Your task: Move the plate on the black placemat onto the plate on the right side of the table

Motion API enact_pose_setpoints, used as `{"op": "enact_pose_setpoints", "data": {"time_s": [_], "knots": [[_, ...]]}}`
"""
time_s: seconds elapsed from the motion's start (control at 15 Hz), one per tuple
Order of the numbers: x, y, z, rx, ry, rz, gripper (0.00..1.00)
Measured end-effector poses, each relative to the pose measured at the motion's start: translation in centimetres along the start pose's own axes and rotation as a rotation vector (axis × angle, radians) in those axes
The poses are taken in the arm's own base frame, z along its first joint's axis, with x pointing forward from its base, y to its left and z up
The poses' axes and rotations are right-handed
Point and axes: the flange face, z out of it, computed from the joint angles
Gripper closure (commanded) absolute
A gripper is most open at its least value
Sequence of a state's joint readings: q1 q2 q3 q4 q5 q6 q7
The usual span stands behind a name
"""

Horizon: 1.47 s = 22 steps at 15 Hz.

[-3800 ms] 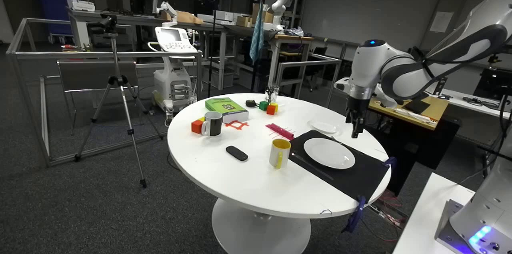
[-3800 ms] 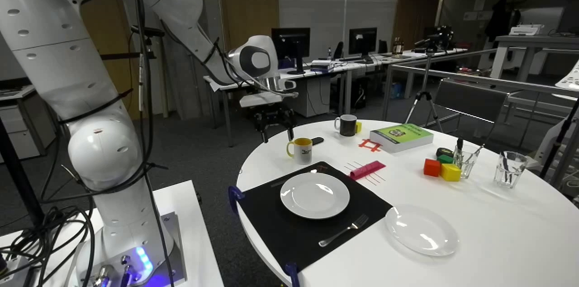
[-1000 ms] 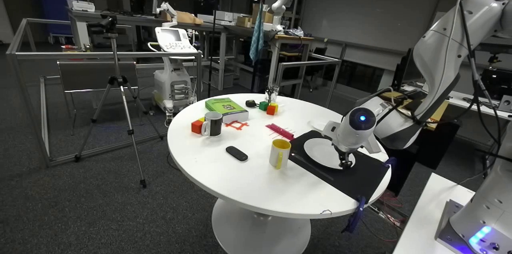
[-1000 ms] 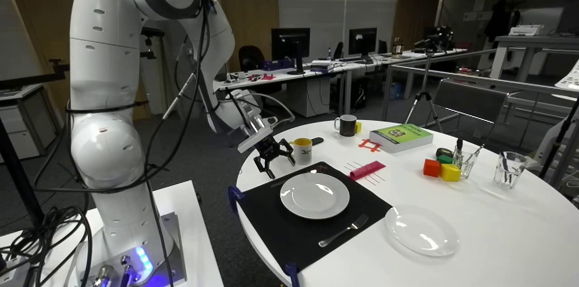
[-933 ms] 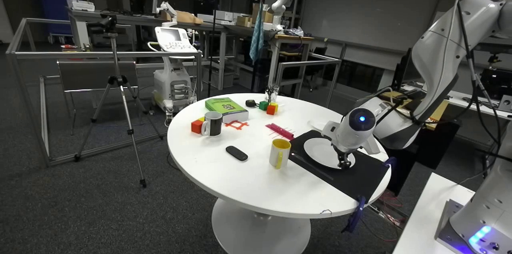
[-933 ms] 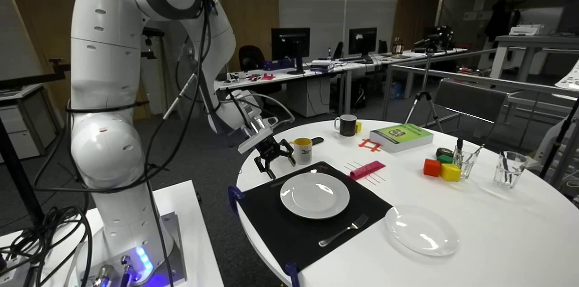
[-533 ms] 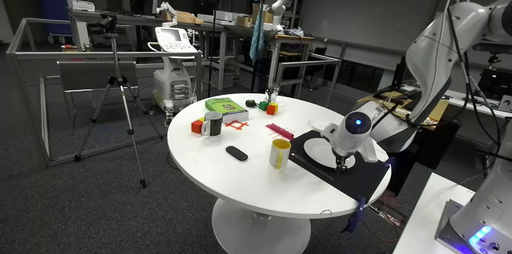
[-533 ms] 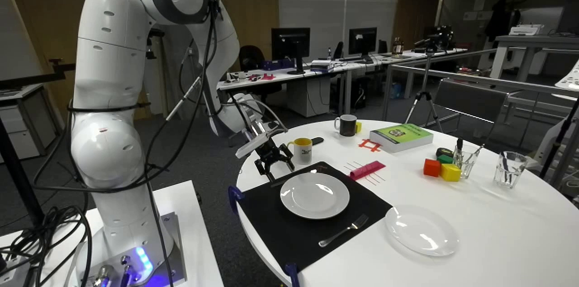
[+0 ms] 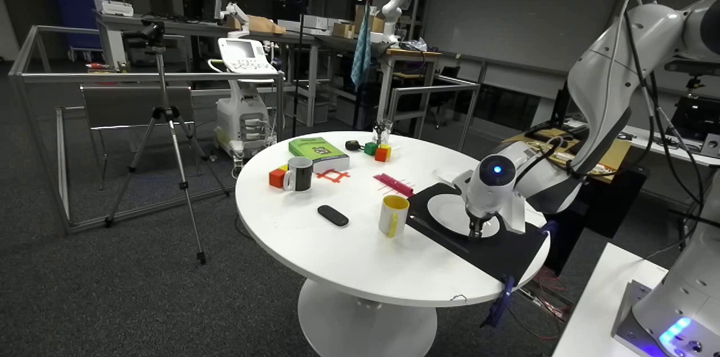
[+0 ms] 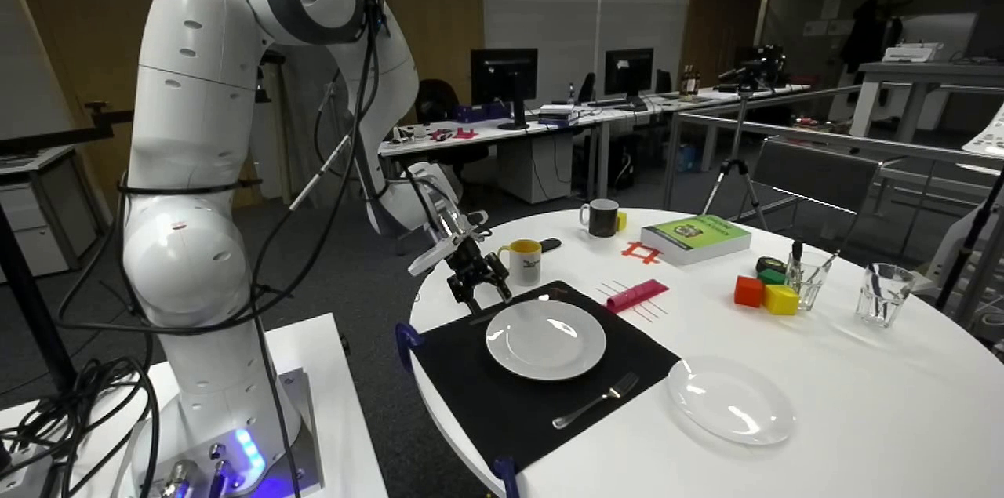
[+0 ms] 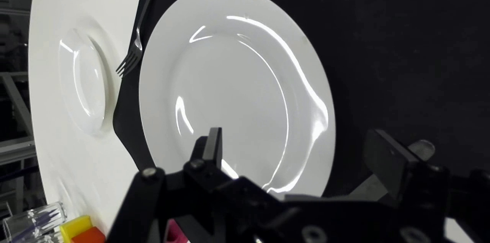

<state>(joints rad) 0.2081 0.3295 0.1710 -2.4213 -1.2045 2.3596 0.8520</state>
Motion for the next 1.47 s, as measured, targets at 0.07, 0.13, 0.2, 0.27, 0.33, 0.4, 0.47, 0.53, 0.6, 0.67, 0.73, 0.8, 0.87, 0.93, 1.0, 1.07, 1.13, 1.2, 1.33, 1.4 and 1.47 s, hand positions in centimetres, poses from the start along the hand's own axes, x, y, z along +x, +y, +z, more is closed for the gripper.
{"op": "enact_pose_setpoints", "data": {"time_s": [0.07, 0.13, 0.2, 0.27, 0.33, 0.4, 0.47, 0.53, 0.6, 0.67, 0.73, 0.8, 0.87, 0.93, 1.0, 1.07, 1.13, 1.2, 1.33, 1.4, 1.47], "knots": [[0.0, 0.1, 0.1, 0.000, -0.008, 0.011, 0.00], [0.0, 0.1, 0.1, 0.001, -0.009, 0.012, 0.00], [0.0, 0.1, 0.1, 0.002, -0.009, 0.011, 0.00], [0.0, 0.1, 0.1, 0.002, -0.009, 0.011, 0.00], [0.0, 0.1, 0.1, 0.002, -0.009, 0.011, 0.00], [0.0, 0.1, 0.1, 0.002, -0.009, 0.011, 0.00], [0.0, 0.1, 0.1, 0.002, -0.009, 0.010, 0.00], [0.0, 0.1, 0.1, 0.001, -0.009, 0.010, 0.00], [0.0, 0.1, 0.1, -0.001, -0.010, 0.010, 0.00], [-0.1, 0.1, 0.1, -0.003, -0.011, 0.009, 0.00], [-0.1, 0.1, 0.1, -0.007, -0.014, 0.008, 0.00], [-0.1, 0.1, 0.2, -0.014, -0.019, 0.007, 0.00], [-0.2, 0.1, 0.3, -0.024, -0.028, 0.004, 0.00], [-0.4, 0.1, 0.4, -0.034, -0.036, 0.000, 0.00], [-0.5, 0.0, 0.5, -0.042, -0.043, -0.005, 0.00], [-0.6, -0.1, 0.7, -0.048, -0.051, -0.010, 0.00], [-0.7, -0.3, 0.9, -0.052, -0.057, -0.015, 0.00], [-0.8, -0.6, 1.1, -0.053, -0.062, -0.022, 0.00], [-0.9, -0.9, 1.5, -0.055, -0.065, -0.035, 0.00], [-0.9, -1.1, 1.6, -0.058, -0.063, -0.045, 0.00], [-1.0, -1.2, 1.8, -0.063, -0.057, -0.059, 0.00]]}}
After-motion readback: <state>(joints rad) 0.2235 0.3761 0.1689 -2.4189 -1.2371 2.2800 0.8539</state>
